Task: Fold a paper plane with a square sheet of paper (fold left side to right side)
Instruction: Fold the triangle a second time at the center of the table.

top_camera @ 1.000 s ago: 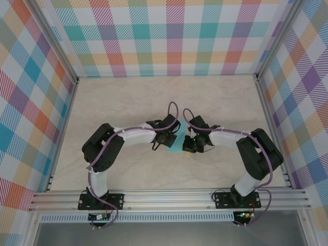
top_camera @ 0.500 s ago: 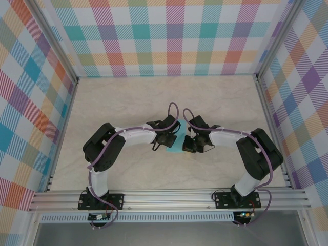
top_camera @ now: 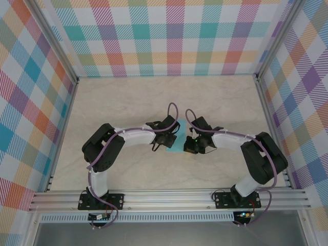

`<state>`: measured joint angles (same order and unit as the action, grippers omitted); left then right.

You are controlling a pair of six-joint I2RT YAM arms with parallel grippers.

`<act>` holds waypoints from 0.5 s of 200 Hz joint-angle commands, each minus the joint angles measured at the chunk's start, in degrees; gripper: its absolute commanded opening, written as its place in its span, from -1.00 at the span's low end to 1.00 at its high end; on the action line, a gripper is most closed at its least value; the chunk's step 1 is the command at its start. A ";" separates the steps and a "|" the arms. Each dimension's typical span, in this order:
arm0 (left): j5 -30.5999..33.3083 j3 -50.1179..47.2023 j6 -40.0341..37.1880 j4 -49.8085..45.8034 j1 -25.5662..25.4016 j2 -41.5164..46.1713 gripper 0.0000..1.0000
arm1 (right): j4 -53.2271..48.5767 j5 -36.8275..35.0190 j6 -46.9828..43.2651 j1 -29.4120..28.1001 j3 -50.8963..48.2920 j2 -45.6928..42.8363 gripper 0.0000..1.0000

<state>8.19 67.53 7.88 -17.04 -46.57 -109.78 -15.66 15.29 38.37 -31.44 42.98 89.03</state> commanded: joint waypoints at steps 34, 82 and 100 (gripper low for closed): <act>0.02 -2.40 -0.22 -1.33 0.93 -0.10 -1.00 | 15.63 9.53 5.82 4.72 -3.07 -3.96 -0.85; -0.01 -2.58 -0.17 -1.25 0.95 0.21 -1.00 | 24.58 12.79 9.53 4.63 0.75 3.57 -0.92; 0.10 -2.58 -0.15 -1.33 0.88 0.18 -1.00 | 25.99 13.97 9.95 4.35 2.26 6.14 -0.93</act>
<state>8.19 66.89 7.90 -16.23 -46.57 -109.47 4.60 25.78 46.39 -26.63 42.09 92.40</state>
